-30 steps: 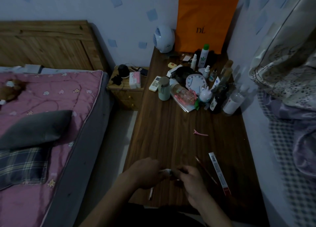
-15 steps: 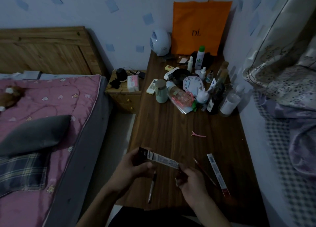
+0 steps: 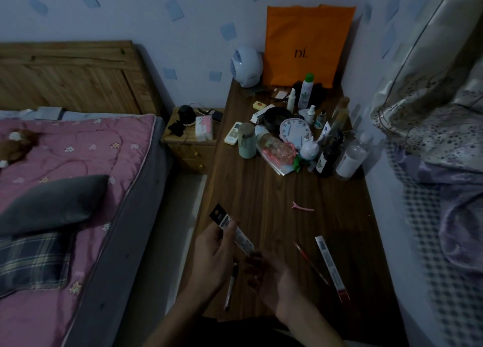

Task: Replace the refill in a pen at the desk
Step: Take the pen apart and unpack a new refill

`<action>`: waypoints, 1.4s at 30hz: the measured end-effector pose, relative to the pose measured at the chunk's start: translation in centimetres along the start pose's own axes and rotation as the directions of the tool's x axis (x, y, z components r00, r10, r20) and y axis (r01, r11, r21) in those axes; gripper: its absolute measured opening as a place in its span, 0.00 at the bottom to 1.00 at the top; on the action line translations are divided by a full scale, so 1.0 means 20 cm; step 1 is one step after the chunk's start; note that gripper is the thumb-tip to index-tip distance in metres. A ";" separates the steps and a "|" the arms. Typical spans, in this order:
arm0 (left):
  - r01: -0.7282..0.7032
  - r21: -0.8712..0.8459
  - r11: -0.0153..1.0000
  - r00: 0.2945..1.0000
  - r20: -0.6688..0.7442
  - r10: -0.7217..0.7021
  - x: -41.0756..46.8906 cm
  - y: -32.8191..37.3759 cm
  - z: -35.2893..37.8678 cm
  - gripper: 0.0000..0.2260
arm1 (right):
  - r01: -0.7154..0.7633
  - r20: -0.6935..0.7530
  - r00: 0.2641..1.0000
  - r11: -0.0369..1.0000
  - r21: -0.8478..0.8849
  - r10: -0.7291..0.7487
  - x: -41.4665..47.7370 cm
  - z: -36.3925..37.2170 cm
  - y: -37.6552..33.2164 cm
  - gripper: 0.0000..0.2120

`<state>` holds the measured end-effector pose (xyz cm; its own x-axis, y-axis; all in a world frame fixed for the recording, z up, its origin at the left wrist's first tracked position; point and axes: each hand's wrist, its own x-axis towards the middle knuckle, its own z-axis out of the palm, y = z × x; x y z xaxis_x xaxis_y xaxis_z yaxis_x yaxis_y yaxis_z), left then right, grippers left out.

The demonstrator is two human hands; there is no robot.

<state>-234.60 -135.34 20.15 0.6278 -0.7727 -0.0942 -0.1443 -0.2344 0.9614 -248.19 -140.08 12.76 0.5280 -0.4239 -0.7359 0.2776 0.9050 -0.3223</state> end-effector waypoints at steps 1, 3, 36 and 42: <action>-0.024 0.018 1.000 1.000 0.007 0.024 0.00 0.01 0.00 0.15 | -0.008 0.025 1.000 1.000 0.024 0.007 0.00 0.00 0.00 0.11; -0.063 0.035 0.997 0.998 0.014 0.062 0.00 0.03 0.00 0.16 | -0.024 0.068 0.997 0.998 0.066 0.019 0.00 0.00 0.01 0.10; -0.003 0.118 0.993 0.988 -0.151 0.021 -0.02 0.05 -0.05 0.16 | -0.122 0.007 0.993 0.991 0.047 0.122 0.04 0.10 0.02 0.07; 0.123 0.039 0.992 0.980 -0.164 -0.115 0.04 0.03 -0.09 0.14 | -0.004 -0.029 1.000 0.999 -0.048 0.003 -0.02 0.08 -0.01 0.12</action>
<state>-232.84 -135.03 21.03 0.7571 -0.6332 -0.1607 -0.0955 -0.3505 0.9317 -247.19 -140.14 14.00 0.5054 -0.4201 -0.7537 0.2365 0.9075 -0.3471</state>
